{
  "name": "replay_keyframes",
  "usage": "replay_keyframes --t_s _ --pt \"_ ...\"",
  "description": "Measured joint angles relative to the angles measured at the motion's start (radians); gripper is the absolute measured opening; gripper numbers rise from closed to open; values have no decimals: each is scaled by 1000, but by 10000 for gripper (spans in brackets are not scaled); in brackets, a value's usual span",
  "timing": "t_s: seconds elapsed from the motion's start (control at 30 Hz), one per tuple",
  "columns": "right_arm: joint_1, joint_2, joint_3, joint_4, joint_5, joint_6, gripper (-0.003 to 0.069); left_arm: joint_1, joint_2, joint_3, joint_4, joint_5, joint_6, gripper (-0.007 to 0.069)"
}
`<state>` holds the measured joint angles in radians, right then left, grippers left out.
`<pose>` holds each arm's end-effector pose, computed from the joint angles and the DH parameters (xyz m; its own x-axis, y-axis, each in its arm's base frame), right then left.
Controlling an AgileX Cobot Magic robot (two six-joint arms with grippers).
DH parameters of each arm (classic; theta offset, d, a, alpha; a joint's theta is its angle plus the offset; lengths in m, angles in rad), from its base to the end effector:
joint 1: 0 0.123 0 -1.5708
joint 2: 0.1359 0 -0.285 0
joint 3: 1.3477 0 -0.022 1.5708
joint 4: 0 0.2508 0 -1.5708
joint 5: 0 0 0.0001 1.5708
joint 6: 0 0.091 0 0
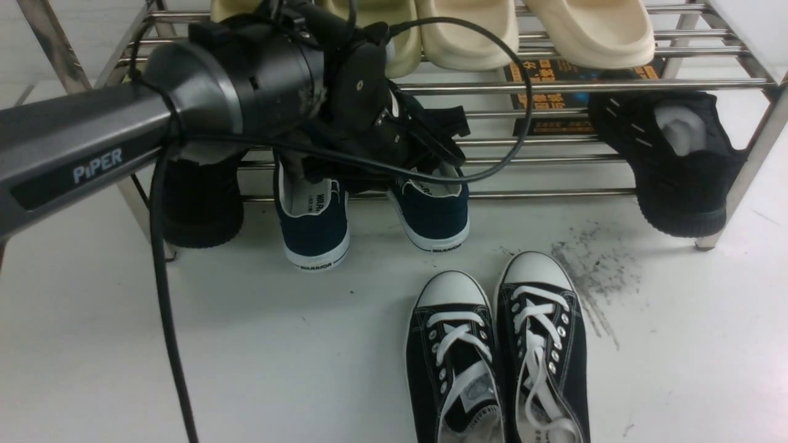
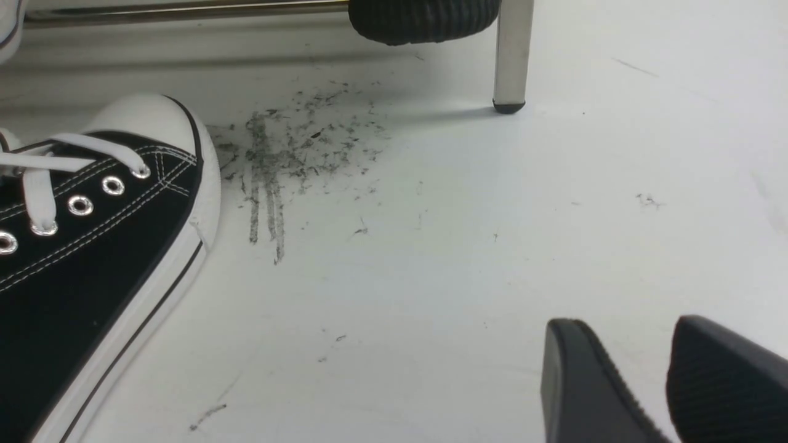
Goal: Take the shoes off the shelf with your hand on the white table.
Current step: 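Grasp the leftmost shoe on the bottom shelf of the shoe rack with the left gripper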
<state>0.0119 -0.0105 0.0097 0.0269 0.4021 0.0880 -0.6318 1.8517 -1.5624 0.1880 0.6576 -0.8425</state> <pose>0.0516 0.0016 0.1744 -0.3093 0.1088 -0.9447 0.0130 0.9938 0.1102 0.3491 -0.2426 0.2868 -0.8029 -0.1989 -0.5620 0.0169 0.9347 -0.3550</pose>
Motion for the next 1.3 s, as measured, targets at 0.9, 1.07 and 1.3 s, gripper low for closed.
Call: replay_keyframes --t_s 0.9,1.07,1.3 --pt "0 0 0 0 0 0 237 -16 88 0 108 -45 -35 39" --pt "0 0 0 0 0 0 237 -120 3 1 52 28 30 39" --pt "0 0 0 0 0 0 237 -190 -98 1 32 135 37 39"
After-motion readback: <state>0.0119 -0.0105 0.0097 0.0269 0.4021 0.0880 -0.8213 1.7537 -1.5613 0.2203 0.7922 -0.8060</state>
